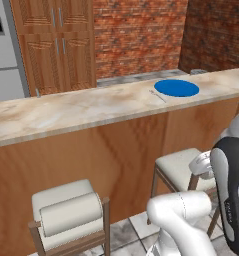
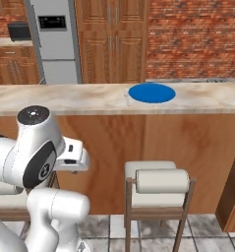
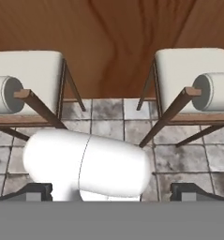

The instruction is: Take the fork and place it on the left side of the plate. Then take the spoon and place it on the right side of the plate. Make sure they're directly next to the plate.

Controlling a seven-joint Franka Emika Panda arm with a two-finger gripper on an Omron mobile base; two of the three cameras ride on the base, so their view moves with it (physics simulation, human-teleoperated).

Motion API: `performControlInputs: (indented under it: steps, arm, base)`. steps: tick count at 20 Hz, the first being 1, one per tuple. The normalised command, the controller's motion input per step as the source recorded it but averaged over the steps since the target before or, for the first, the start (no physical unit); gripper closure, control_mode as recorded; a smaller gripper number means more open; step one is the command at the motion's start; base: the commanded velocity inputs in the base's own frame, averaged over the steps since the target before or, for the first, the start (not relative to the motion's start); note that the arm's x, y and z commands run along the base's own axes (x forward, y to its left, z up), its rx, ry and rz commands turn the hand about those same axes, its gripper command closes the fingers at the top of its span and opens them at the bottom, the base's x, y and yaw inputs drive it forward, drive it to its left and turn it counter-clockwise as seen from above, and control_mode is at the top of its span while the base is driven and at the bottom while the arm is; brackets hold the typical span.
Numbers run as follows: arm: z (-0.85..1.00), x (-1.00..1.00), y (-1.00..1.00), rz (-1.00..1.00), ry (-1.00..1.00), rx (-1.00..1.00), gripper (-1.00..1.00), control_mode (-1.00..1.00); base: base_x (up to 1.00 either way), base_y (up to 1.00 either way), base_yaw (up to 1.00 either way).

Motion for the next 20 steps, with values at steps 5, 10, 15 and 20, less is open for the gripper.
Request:
performControlInputs:
  steps: [5, 10, 15, 20]
  arm:
    - [-0.10, 0.00, -0.07, -0.07, 0.10, 0.01, -1.00, -1.00]
    - [-0.08, -0.10, 0.00, -0.05, 0.07, 0.00, -1.00, 1.00]
    - [0.00, 0.00, 0.00, 0.00, 0.00, 0.00, -1.00, 1.00]
    - [0.00, 0.00, 0.00, 0.00, 0.00, 0.00, -1.00, 1.00]
  base:
    - [0.00, 0.00, 0.00]
    - [-0.07, 0.00, -0.02]
    - [-0.65, -0.22, -0.13]
    - [-0.74, -0.59, -0.19]
